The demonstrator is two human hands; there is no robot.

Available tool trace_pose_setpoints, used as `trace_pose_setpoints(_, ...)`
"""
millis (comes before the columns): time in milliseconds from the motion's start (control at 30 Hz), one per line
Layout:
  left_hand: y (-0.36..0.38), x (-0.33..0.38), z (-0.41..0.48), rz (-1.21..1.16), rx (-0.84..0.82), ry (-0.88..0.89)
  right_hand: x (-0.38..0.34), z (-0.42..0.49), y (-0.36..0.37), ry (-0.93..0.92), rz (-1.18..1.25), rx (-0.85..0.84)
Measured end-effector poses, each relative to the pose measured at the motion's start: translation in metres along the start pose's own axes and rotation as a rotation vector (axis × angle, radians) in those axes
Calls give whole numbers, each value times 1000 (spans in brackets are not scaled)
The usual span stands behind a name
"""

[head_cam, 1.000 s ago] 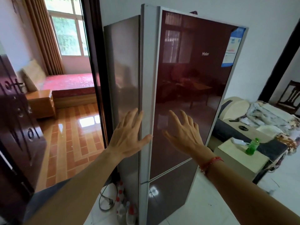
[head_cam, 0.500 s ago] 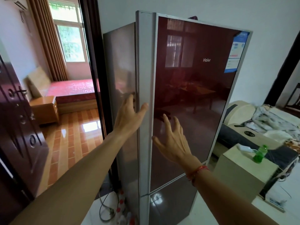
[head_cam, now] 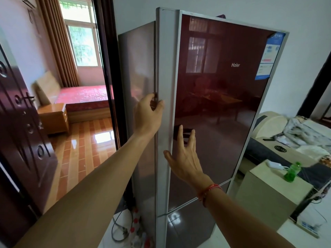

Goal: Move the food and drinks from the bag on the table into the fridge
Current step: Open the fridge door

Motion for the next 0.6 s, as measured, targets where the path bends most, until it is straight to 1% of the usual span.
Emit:
trace_pose_setpoints(333,1,1,-6,18,28,2,-1,-7,-8,5,-3,-25)
trace_pose_setpoints(433,0,5,-15,9,43,58,3,-15,-9,9,-24,-20)
trace_pose_setpoints(600,-2,19,-41,-69,11,162,15,-40,-20,16,-55,67)
Point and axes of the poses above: each hand's wrist, its own z-axis towards the middle knuckle, its own y-axis out of the palm, x = y × z, the point moved 2 cm from there along z, towards the middle knuckle, and after that the axes turned 7 degrees about z, right-handed, at the moved point
